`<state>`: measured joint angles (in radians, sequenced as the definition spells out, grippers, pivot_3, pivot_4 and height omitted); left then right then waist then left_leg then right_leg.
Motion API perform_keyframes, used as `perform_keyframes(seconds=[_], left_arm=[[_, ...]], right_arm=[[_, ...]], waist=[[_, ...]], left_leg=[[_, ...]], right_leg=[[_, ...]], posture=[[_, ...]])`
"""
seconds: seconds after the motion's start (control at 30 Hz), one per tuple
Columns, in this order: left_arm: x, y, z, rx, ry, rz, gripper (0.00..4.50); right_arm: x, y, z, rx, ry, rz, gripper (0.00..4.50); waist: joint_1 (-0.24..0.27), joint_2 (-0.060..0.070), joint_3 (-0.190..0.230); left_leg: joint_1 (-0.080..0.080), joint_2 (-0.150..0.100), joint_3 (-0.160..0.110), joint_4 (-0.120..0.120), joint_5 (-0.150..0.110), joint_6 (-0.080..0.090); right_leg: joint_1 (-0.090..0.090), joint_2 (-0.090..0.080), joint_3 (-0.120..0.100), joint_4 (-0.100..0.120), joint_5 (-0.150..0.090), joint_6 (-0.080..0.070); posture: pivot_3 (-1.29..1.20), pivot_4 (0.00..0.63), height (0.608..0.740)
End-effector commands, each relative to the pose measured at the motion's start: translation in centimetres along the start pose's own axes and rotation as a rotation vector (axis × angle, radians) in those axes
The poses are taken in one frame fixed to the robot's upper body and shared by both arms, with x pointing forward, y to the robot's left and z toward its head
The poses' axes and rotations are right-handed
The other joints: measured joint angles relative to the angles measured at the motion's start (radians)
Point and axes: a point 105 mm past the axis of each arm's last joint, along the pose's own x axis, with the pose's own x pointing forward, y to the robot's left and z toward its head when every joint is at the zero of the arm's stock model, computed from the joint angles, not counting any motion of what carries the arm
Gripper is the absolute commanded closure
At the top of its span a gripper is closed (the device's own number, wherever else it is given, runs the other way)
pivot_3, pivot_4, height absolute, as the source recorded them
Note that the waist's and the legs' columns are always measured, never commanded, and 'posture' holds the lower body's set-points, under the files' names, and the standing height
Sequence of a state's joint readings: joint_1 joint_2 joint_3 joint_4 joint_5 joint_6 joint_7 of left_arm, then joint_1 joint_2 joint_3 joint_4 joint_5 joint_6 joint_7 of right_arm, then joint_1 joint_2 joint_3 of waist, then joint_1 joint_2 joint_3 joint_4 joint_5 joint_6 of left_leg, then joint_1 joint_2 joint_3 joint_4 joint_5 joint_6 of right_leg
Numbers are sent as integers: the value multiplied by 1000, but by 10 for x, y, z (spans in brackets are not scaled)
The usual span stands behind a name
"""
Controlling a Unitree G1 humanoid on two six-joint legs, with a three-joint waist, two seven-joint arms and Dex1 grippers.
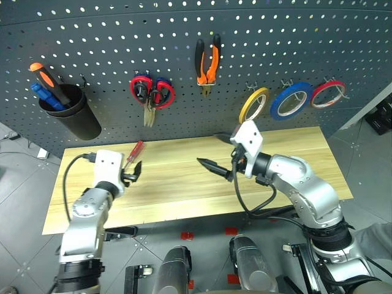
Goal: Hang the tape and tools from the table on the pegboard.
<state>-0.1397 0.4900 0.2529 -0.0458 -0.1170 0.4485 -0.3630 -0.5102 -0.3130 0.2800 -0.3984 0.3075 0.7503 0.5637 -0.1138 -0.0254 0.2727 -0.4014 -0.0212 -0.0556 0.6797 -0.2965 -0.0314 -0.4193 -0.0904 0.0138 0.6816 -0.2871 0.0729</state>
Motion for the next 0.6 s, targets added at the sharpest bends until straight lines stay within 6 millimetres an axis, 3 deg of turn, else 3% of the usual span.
perform_keyframes(seconds=[0.03, 0.27, 0.6], left_arm=[[9, 13, 8, 4, -9, -46, 724], [47, 26, 6, -90, 45, -93, 724], [69, 42, -14, -142, 162, -5, 724]], right_arm=[[11, 13, 16, -24, -16, 21, 0], [34, 28, 28, -28, 12, 40, 0], [37, 42, 40, -17, 5, 71, 0]], waist=[[3, 0, 0], [1, -1, 1], [-27, -10, 31]], left_leg=[[0, 0, 0, 0, 0, 0], [0, -1, 0, 0, 0, 0], [0, 0, 0, 0, -2, 4]], right_leg=[[0, 0, 0, 0, 0, 0], [0, -1, -1, 0, 0, 0], [-1, 0, -1, 0, 0, 0]], posture=[[-163, 274, 740], [-185, 313, 740], [-222, 388, 740]])
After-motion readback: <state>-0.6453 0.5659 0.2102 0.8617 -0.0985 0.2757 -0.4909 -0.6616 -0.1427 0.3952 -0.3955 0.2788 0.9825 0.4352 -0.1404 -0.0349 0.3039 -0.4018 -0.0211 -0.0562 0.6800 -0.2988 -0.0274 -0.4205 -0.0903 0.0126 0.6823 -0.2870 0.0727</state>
